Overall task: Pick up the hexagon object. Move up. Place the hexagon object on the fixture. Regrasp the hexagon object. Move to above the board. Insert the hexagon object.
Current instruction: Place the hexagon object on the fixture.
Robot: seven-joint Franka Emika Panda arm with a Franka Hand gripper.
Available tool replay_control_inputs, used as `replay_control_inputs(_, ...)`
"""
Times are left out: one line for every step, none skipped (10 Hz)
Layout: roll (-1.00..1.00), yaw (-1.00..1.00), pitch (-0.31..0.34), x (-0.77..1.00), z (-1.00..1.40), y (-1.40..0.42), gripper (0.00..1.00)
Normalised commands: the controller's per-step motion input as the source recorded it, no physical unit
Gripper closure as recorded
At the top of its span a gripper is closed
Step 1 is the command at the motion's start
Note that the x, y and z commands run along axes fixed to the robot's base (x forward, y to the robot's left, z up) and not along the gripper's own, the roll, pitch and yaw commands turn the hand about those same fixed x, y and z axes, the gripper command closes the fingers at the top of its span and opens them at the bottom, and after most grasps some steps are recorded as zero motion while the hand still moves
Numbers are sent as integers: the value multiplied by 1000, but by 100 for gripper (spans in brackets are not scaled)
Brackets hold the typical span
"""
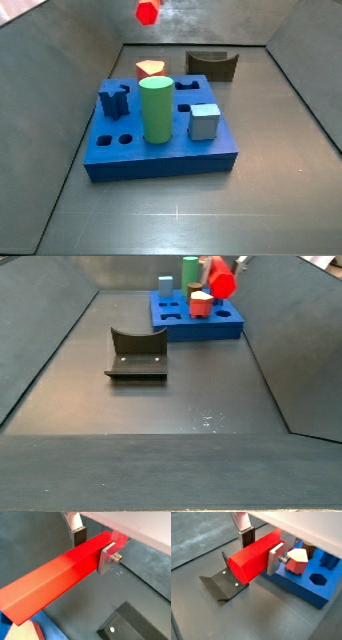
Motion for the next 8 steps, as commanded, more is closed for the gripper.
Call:
replay_control_inputs(-73,21,10,1000,-37,-144,100)
replay_control_inputs(-69,22,14,1000,-37,-134,100)
replay_control_inputs(-1000,-8,312,1000,4,354,100)
replay_control_inputs(-1000,-11,316,1000,6,376,100)
replay_control_inputs(-1000,-51,311,1000,17,335,100)
replay_control_inputs(-1000,-65,296,1000,10,285,100)
replay_control_inputs(-1000,-79,278,1000,1,253,100)
replay_control_inputs(-1000,-90,267,1000,2,233,100)
